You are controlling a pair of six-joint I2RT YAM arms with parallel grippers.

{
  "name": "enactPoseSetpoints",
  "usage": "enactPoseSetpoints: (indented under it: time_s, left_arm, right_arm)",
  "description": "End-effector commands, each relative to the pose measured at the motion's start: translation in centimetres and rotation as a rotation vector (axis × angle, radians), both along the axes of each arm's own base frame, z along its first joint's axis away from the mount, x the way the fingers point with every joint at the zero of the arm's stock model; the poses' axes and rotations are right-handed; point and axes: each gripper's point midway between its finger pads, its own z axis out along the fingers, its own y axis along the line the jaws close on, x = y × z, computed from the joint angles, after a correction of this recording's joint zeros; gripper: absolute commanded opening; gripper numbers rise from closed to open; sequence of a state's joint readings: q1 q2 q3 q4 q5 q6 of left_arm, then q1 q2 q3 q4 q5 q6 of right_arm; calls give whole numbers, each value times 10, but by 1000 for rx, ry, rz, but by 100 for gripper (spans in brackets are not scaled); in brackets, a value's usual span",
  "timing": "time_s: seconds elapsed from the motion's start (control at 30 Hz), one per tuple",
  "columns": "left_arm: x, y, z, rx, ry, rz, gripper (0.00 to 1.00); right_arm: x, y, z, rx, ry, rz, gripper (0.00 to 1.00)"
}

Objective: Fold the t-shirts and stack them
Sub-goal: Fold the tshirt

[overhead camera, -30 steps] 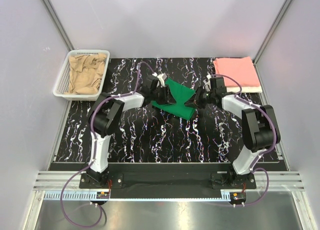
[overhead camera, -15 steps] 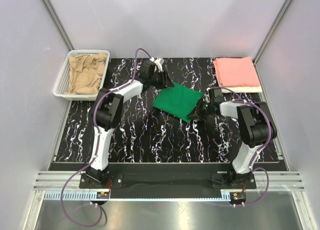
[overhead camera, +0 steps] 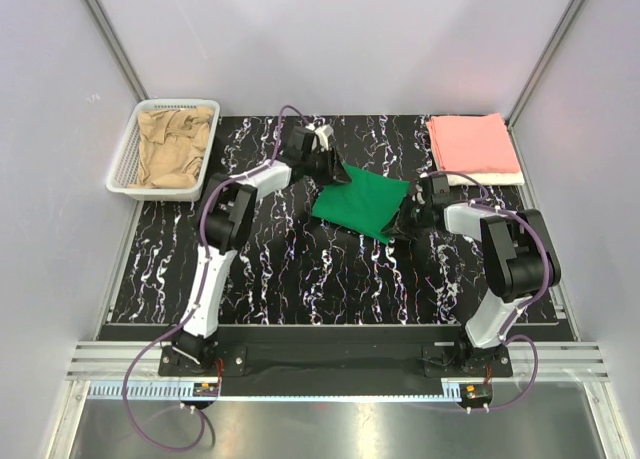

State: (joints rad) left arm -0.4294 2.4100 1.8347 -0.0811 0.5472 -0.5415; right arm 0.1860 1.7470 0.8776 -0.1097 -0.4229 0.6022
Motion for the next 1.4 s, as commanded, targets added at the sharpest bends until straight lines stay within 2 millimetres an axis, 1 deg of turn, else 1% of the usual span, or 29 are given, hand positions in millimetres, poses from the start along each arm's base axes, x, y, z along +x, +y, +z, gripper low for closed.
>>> enactPoseSetpoints:
  time_s: [0.0,0.03,0.07,0.1,0.17,0.27,0.33,0.37,0.4,0.43,0.47,0.53,0.57,0.6,0.63,0.67,0.73,0.77,0.8,0.83,0.87,0.93,0.97,1.0,1.07,1.1,1.23,1.27,1.37]
  left_arm:
    - [-12,4,47,1,-42,32,41]
    - [-13,10,62,14,-61,61,41]
    - [-15,21,55,58,-38,95,41]
    - [-17,27,66,70,-53,107,41]
    - [-21,37,69,111,-65,112,41]
    - [-28,52,87,163,-107,138,44]
    - [-34,54,102,156,-121,137,47]
    - [-34,53,108,142,-122,131,47]
    - [-39,48,108,127,-109,102,47]
    - [-39,47,108,125,-102,91,47]
    - [-38,45,110,127,-111,73,47]
    - [-37,43,99,131,-98,47,48]
    - [-34,40,100,129,-117,30,48]
    - [-33,37,90,128,-104,10,48]
    - [-32,36,86,128,-98,5,48]
    - [-27,33,90,112,-106,-3,48]
    - [-23,28,78,96,-78,-15,48]
    - [-20,23,82,72,-82,-25,48]
    - [-18,20,70,72,-63,-36,48]
    - [-16,18,67,71,-63,-39,48]
    - [-11,17,67,66,-72,-40,48]
    - [-5,16,51,69,-52,-44,48]
    - [0,15,52,55,-58,-44,47]
    - [2,15,42,57,-42,-40,47]
    - [8,16,38,51,-42,-33,48]
    - [9,17,32,58,-41,-29,48]
    - [20,27,16,81,-21,19,48]
    - [21,28,8,80,-2,22,48]
    - [26,30,5,59,20,36,48]
  right_arm:
    - [-15,-25,-24,-122,93,-49,27]
    - [-15,-27,-22,-127,98,-73,27]
    - [-16,-32,-17,-150,100,-96,29]
    - [-17,-35,-14,-159,101,-107,30]
    - [-16,-41,-1,-192,101,-121,36]
    - [-5,-36,31,-155,32,-108,41]
    - [15,-34,51,-151,-39,-95,50]
    - [21,-33,50,-150,-37,-81,52]
    - [30,-37,52,-143,-43,-79,55]
    - [45,-38,64,-136,-84,-61,56]
    - [50,-38,58,-131,-61,-45,57]
    - [67,-41,69,-151,-106,-10,60]
    - [69,-42,62,-164,-90,9,60]
    - [74,-43,60,-177,-94,21,61]
    - [85,-48,65,-194,-128,35,61]
    - [89,-50,52,-212,-112,48,61]
    - [104,-57,47,-256,-134,74,61]
    - [107,-60,34,-275,-117,83,61]
    - [110,-62,32,-286,-118,84,61]
    - [118,-64,34,-293,-137,88,61]
    - [120,-65,26,-272,-123,98,61]
    - [131,-66,25,-265,-139,96,60]
    - [134,-70,18,-261,-133,90,56]
    - [139,-72,17,-257,-137,80,54]
    - [141,-72,9,-232,-124,81,49]
    - [142,-76,8,-222,-122,71,43]
    - [144,-76,5,-171,-156,92,33]
    - [145,-86,5,-151,-154,74,29]
    - [146,-93,7,-109,-165,71,19]
